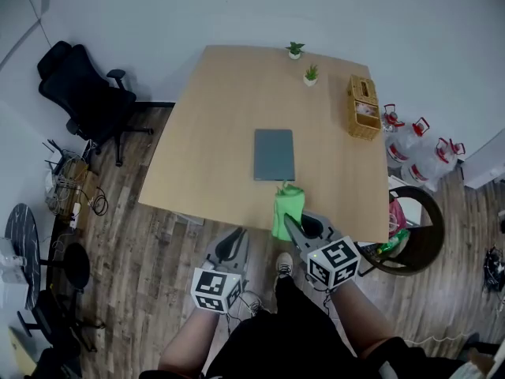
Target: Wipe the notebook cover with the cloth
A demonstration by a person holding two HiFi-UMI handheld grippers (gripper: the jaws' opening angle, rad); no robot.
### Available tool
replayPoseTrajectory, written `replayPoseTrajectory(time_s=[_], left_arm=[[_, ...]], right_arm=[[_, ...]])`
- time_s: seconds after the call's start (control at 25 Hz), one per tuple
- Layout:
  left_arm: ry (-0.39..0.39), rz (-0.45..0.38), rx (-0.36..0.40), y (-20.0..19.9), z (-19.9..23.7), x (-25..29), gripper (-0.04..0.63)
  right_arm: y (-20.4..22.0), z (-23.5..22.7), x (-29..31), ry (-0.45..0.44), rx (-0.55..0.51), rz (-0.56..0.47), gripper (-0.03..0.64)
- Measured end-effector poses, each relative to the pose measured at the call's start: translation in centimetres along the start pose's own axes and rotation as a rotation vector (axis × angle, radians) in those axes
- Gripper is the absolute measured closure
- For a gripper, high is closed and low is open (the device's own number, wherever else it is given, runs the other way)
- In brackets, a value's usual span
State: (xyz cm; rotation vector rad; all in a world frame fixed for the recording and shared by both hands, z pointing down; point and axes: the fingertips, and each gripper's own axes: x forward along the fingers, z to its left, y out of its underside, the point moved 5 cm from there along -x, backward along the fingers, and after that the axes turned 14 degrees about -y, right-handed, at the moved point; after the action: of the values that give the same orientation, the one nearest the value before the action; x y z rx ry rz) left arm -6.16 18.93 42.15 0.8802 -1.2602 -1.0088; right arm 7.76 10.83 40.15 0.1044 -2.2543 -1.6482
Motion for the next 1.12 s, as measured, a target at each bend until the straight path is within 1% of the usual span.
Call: replayPoseTrajectory(time_s=[0.16, 0.28, 0.56, 0.64, 0.84, 1.12], left_arm=[[-0.026, 0.011, -0.006, -0.8, -0.3, 3.7, 0.574], [-0.040, 0.028, -0.016, -1.1, -0.7, 6.5, 0.513], [-0.082, 0.051, -0.024, -1.6, -1.3, 12.0, 0.462], [-0.095, 0.052, -0.024, -1.9, -1.3, 13.1, 0.451], [-0.115, 0.060, -0.049, -2.8, -1.2, 15.1, 0.451], [-0.126, 0.090, -0.045, -3.2, -0.3, 16.9, 0.451]], right_arm=[[-0.7, -3.8, 0.9, -0.022, 0.011, 0.009, 0.560], [-1.1, -6.7, 1.5, -0.036, 0.019, 0.017, 0.560], [-1.2, -12.5, 2.8, -0.066, 0.045, 0.035, 0.560], [-1.4, -13.6, 3.1, -0.078, 0.046, 0.041, 0.560], [-1.8, -15.3, 4.0, -0.102, 0.050, 0.045, 0.560], [-1.9, -16.5, 5.4, -0.110, 0.066, 0.048, 0.560]])
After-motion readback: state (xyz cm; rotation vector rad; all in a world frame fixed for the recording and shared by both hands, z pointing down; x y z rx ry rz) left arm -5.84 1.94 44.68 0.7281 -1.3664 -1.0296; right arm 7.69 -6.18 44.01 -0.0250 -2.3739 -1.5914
